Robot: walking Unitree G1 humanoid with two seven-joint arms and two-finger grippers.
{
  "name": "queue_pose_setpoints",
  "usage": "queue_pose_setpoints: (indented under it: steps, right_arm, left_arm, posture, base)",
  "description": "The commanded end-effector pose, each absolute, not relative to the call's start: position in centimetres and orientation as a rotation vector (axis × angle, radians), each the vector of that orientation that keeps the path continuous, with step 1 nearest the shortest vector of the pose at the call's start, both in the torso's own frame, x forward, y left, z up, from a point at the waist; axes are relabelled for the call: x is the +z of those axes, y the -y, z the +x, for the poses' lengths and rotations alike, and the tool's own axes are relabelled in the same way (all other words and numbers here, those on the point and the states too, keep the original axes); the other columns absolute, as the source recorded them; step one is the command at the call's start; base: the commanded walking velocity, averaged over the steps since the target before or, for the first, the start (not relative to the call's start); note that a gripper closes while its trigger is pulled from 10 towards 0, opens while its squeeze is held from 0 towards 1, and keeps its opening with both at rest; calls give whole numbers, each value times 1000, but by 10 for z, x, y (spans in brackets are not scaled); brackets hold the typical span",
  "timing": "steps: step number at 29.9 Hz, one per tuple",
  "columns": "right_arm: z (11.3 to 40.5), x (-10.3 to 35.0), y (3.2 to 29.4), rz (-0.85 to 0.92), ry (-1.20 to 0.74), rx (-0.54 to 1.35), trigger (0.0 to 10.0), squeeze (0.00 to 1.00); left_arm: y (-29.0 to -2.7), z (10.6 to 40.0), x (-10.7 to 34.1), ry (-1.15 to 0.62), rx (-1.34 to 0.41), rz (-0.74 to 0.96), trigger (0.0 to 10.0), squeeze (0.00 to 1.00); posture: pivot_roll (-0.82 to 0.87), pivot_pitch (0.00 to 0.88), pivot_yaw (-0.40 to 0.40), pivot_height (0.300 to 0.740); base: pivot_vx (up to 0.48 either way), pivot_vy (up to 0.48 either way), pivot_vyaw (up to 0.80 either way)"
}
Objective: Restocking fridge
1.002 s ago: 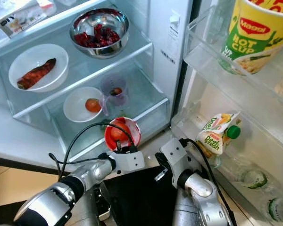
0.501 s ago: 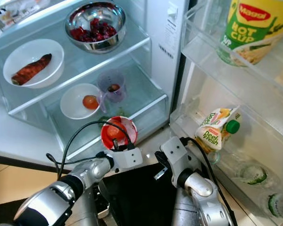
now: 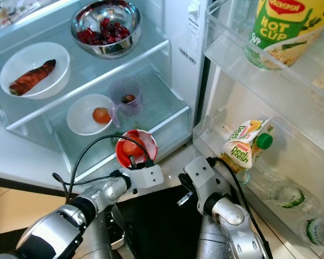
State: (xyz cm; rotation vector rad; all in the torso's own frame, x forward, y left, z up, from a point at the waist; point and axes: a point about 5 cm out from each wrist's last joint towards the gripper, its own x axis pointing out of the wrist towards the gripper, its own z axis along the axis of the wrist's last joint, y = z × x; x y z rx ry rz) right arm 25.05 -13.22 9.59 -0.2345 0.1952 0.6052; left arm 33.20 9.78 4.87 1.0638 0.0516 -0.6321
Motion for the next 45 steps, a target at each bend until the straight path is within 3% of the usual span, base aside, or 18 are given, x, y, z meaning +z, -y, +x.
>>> queue_pose_setpoints:
  steps: [1, 19, 28, 43, 44, 45]
  right_arm:
    - [244, 90, 129, -221, -226, 622, 10000, 0]
    - [247, 91, 130, -224, -222, 620, 10000, 0]
    - [248, 93, 130, -225, -219, 619, 10000, 0]
    - [246, 94, 132, -225, -221, 614, 10000, 0]
    - [246, 94, 132, -225, -221, 614, 10000, 0]
    - [246, 94, 132, -224, -221, 613, 10000, 0]
  left_arm:
    - [-123, 342, 59, -57, -514, 1059, 10000, 0]
    - [-129, 358, 89, 64, -450, 1036, 10000, 0]
    - [-136, 351, 70, -108, -487, 978, 10000, 0]
    - [-145, 353, 69, -169, -452, 991, 10000, 0]
    - [-146, 354, 70, -171, -445, 989, 10000, 78]
    - [-147, 356, 72, -172, -434, 984, 10000, 416]
  posture:
    - [-123, 461, 114, 346]
    - [-118, 448, 110, 346]
    - [-117, 451, 111, 346]
    - [-125, 463, 113, 346]
    - [-125, 464, 113, 346]
    - [-125, 464, 113, 346]
  base:
    - [0, 0, 0]
    - [0, 0, 0]
    - [0, 0, 0]
    - [0, 0, 0]
    - [0, 0, 0]
    - [0, 0, 0]
